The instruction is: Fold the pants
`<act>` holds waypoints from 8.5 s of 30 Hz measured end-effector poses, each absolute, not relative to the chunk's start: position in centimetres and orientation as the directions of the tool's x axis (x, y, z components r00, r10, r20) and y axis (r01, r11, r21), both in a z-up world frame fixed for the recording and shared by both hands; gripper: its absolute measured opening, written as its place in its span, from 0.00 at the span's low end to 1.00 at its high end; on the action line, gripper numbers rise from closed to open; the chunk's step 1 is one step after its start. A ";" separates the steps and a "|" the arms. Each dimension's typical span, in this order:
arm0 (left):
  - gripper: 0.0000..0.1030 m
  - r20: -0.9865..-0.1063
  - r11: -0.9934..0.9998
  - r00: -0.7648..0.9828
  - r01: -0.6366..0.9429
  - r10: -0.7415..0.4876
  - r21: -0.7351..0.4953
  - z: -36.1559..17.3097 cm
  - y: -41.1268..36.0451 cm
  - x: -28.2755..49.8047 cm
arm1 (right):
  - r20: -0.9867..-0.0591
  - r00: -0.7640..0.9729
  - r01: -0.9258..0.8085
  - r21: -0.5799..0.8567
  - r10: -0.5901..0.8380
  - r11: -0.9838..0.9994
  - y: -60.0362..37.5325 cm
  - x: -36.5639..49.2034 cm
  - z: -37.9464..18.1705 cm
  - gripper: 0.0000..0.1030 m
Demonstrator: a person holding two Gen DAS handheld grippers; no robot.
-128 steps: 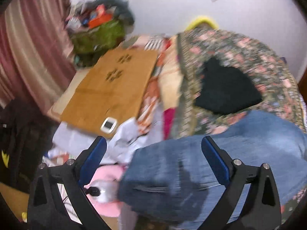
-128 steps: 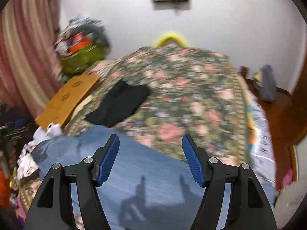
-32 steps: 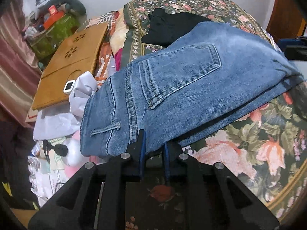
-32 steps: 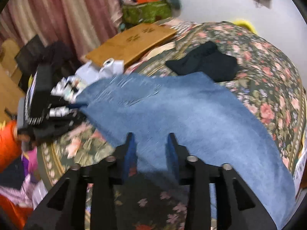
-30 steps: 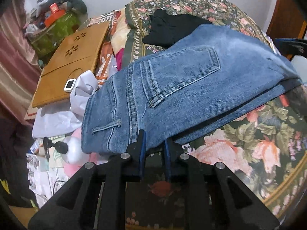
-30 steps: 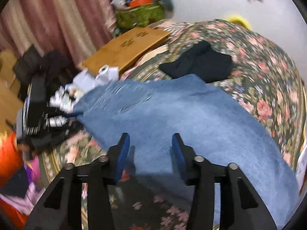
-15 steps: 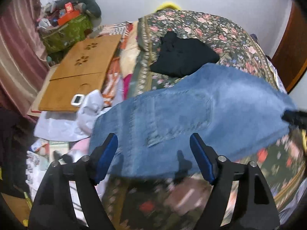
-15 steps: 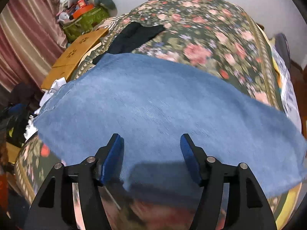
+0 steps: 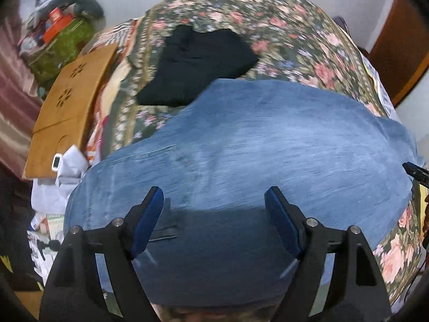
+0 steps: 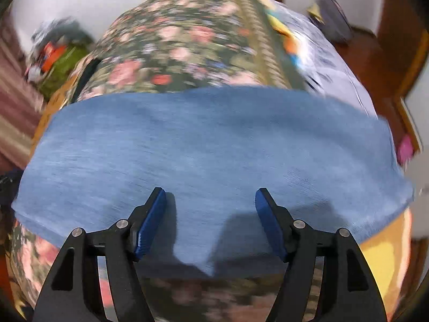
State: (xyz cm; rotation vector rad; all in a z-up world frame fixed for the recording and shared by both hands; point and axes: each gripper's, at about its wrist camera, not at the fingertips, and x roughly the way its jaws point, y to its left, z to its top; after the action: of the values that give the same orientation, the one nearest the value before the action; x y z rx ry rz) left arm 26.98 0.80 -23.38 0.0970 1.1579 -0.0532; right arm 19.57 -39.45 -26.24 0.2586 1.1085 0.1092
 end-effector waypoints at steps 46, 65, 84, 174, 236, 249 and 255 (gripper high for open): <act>0.77 -0.808 0.967 0.563 0.254 -0.171 -0.028 -16.2 -10.5 28.3 | -0.518 0.846 0.148 0.453 0.125 0.879 -48.6 16.4 -10.4 0.06; 0.90 -0.658 0.982 0.729 0.135 -0.190 -0.133 -10.1 1.2 22.1 | -0.537 0.694 -0.357 0.321 0.480 0.877 -22.6 21.4 -8.5 0.06; 0.90 -0.736 0.992 0.665 0.060 -0.123 -0.111 -13.7 3.6 22.5 | -0.798 0.311 -0.536 0.301 0.516 0.789 -13.0 19.7 -18.4 0.49; 0.97 -0.893 0.855 0.297 -0.299 -0.338 -0.423 -27.8 20.3 16.2 | -0.831 0.401 -0.495 0.158 0.386 0.854 -11.8 20.9 -21.2 0.67; 0.31 -0.576 0.995 0.811 -0.063 0.100 0.083 -4.9 3.7 22.4 | -0.799 0.467 -0.208 0.317 0.378 0.925 -27.2 19.0 -21.4 0.66; 0.30 -0.738 0.980 0.656 0.195 -0.156 -0.034 -10.0 -12.8 29.8 | -0.773 0.445 -0.252 0.376 0.452 0.892 -27.4 18.8 -23.2 0.67; 0.39 -0.852 0.966 0.493 0.253 -0.178 -0.055 -15.2 -16.7 32.1 | -0.756 0.450 -0.237 0.413 0.476 0.880 -28.3 18.5 -22.9 0.67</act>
State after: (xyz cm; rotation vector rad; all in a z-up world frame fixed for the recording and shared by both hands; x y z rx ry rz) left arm 32.07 -16.65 -15.19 0.0812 1.0228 -0.2618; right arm 18.48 -28.27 -22.93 0.2631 1.0132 0.4463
